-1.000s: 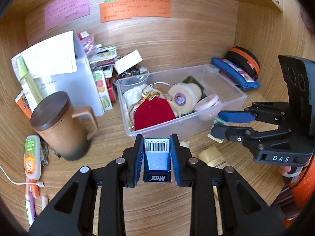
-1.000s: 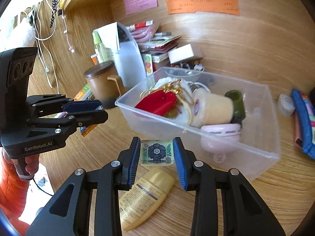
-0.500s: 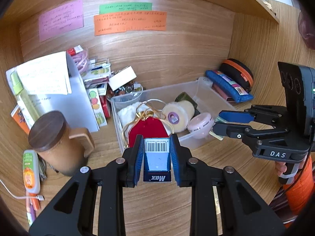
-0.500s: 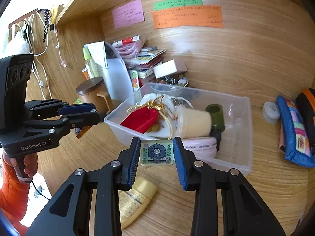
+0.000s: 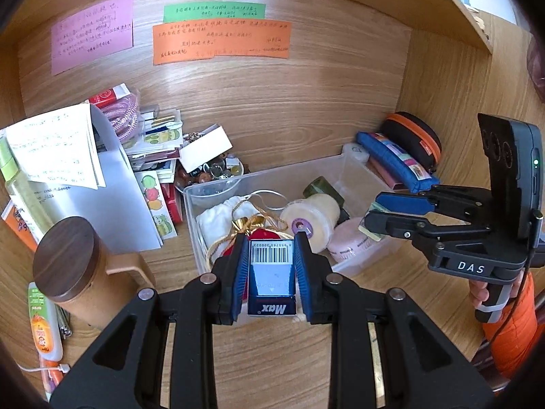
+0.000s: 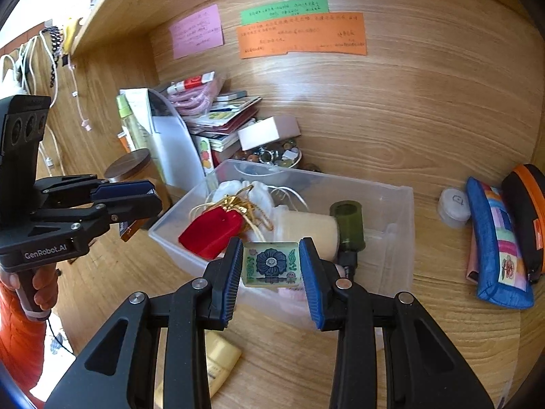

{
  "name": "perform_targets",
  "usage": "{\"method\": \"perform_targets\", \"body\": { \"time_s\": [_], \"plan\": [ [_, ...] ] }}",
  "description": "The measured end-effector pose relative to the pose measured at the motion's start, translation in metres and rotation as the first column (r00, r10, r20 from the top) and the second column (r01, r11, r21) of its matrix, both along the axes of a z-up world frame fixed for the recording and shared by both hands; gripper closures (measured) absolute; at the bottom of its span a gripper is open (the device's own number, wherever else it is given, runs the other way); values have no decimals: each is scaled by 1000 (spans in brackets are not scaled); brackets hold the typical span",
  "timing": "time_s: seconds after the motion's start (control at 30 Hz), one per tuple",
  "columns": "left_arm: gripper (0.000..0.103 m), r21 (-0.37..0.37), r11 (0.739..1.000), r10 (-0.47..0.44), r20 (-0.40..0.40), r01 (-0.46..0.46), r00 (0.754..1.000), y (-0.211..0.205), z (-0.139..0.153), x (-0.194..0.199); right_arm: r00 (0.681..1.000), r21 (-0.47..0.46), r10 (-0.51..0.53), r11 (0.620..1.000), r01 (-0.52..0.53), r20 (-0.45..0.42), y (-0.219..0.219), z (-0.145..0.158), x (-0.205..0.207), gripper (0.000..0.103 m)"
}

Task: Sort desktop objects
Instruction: 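Carry the card and blue Max box over the clear box and lower them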

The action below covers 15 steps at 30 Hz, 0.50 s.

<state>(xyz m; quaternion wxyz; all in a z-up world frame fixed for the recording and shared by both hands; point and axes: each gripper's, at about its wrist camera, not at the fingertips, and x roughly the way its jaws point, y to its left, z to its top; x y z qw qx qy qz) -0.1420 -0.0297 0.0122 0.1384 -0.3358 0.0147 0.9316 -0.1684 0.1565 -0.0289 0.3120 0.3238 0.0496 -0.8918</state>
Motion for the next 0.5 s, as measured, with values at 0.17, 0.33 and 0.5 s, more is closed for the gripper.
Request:
{"method": "perform_targets", "body": {
  "time_s": [0.17, 0.33, 0.5],
  "plan": [
    [77, 9, 1000, -2, 14, 2, 1000, -1, -7, -13, 1000, 11, -12, 1000, 12, 7, -2, -3, -14, 72],
    [77, 11, 1000, -10, 44, 10, 999, 1, -21, -27, 999, 27, -25, 999, 24, 25, -3, -11, -28, 72],
    [77, 11, 1000, -19, 71, 18, 997, 2, -32, -37, 998, 40, -34, 999, 32, 45, -4, -21, -38, 72]
  ]
}}
